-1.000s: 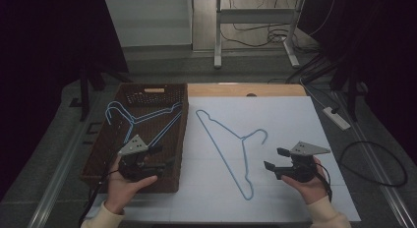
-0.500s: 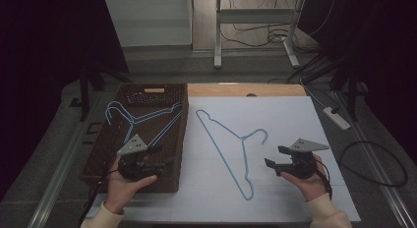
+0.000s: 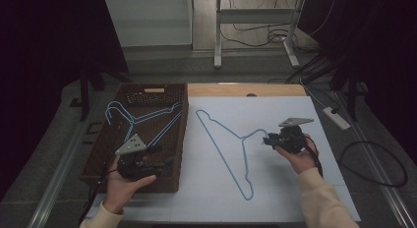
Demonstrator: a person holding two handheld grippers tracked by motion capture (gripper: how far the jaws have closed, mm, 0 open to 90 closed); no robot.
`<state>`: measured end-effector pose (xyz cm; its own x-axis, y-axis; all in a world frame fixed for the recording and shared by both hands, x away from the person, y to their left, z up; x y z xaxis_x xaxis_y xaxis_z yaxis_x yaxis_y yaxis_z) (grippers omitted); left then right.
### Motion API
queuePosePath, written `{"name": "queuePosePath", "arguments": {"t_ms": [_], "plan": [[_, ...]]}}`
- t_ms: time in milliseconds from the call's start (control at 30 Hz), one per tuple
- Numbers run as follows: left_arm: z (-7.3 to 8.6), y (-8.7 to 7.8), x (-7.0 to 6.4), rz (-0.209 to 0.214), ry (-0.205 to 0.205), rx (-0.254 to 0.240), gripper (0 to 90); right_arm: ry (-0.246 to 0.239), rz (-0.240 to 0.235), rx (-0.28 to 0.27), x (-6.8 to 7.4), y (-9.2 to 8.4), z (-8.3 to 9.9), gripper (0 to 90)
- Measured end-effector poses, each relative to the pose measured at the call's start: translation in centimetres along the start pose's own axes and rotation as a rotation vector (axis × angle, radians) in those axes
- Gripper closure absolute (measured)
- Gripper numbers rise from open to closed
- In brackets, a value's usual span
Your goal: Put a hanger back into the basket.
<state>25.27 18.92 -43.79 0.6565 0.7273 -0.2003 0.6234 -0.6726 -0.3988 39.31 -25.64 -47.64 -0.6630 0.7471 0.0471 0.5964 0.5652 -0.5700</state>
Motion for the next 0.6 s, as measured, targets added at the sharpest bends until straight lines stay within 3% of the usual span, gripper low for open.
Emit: {"name": "queuePosePath", "arguments": {"t_ms": [167, 333, 600], "plan": [[0.0, 0.1, -0.1, 0.002, 0.001, 0.003, 31.4, -0.005, -0.042, 0.082, 0.2, 3.0, -1.0, 90.0], [0.1, 0.1, -0.1, 0.003, 0.004, 0.004, 31.4, -0.027, -0.087, 0.125, 1.1, 5.8, -1.9, 90.0], [0.1, 0.2, -0.1, 0.005, 0.007, 0.007, 31.5, -0.059, -0.079, 0.14, 1.5, 7.9, -2.8, 90.0]]}}
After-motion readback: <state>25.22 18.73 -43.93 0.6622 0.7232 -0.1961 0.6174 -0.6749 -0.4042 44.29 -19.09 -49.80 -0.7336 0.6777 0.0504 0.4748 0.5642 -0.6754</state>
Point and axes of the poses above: each handheld gripper's, and its own axes: y roughly forward along the jaws, z roughly out of its underside, x roughly to its left, the point moved 1 cm from there along y, roughly forward along the jaws, and after that the axes turned 8 degrees about -x, right-handed, at the moved point
